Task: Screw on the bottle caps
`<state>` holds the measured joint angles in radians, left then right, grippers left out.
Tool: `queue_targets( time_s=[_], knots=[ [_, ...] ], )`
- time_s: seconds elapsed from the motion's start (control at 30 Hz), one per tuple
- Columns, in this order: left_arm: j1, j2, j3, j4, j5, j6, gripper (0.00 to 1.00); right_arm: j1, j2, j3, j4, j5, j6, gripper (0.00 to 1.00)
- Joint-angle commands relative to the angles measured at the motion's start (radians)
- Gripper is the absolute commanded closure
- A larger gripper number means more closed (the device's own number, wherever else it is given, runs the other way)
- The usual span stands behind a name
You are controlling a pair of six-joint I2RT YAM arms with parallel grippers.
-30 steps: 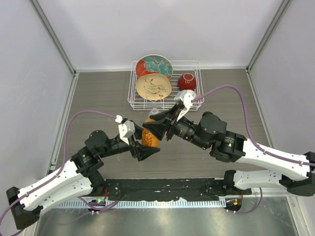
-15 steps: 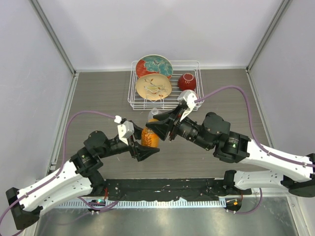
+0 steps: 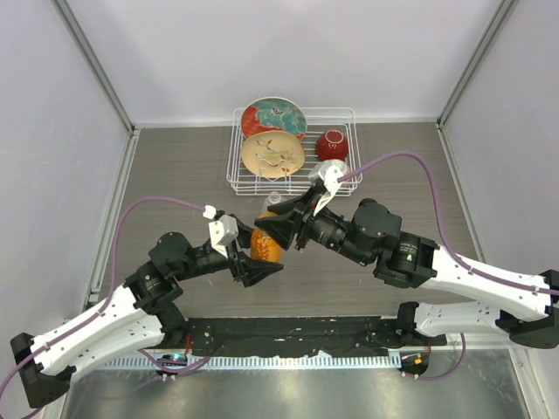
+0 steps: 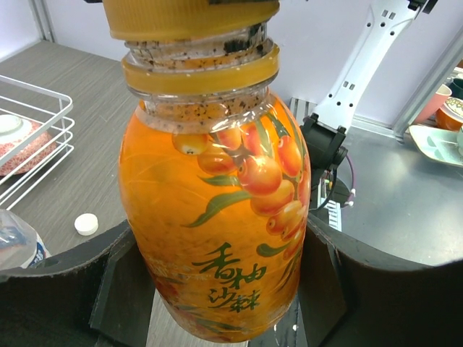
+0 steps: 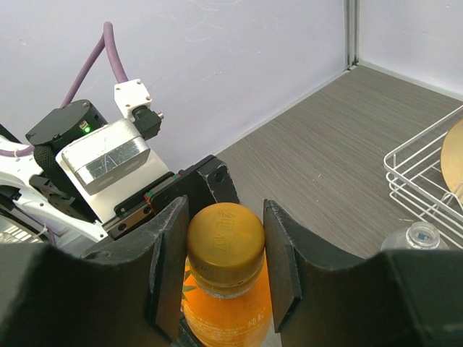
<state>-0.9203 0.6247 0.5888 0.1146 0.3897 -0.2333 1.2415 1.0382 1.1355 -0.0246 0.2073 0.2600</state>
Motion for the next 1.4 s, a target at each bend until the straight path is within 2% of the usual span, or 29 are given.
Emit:
queue_targets(
  time_s=[0.0, 0.23, 0.4, 0.5, 0.8, 0.93, 1.07, 1.2, 1.37],
  knots=[
    [0.008, -0.013, 0.046, 0.074, 0.002, -0.004, 1.00, 0.004, 0.008, 0.018, 0.020, -0.016, 0.002, 0.87],
    [0.023, -0.028, 0.039, 0.080, -0.058, -0.017, 1.00, 0.004, -0.024, 0.003, -0.005, -0.009, 0.019, 0.87],
    [0.023, -0.014, 0.045, 0.089, -0.158, -0.040, 1.00, 0.004, -0.026, -0.013, -0.003, -0.019, 0.010, 0.87],
    [0.023, 0.003, 0.051, 0.092, -0.215, -0.050, 1.00, 0.004, 0.005, -0.003, -0.015, -0.022, 0.002, 0.87],
    [0.028, 0.015, 0.069, 0.099, -0.262, -0.051, 1.00, 0.006, 0.066, 0.000, -0.032, 0.017, 0.008, 0.88],
    [0.034, 0.009, 0.069, 0.103, -0.324, -0.034, 1.00, 0.015, 0.062, -0.002, -0.084, 0.099, -0.002, 0.91],
    [0.034, 0.020, 0.074, 0.123, -0.513, 0.028, 1.00, 0.052, 0.069, 0.009, -0.129, 0.236, -0.015, 0.93],
    [0.034, 0.026, 0.078, 0.142, -0.572, 0.060, 1.00, 0.091, 0.092, 0.018, -0.132, 0.322, -0.019, 0.93],
    [0.034, 0.033, 0.080, 0.148, -0.562, 0.043, 1.00, 0.150, 0.157, 0.027, -0.100, 0.408, -0.033, 0.93]
  ],
)
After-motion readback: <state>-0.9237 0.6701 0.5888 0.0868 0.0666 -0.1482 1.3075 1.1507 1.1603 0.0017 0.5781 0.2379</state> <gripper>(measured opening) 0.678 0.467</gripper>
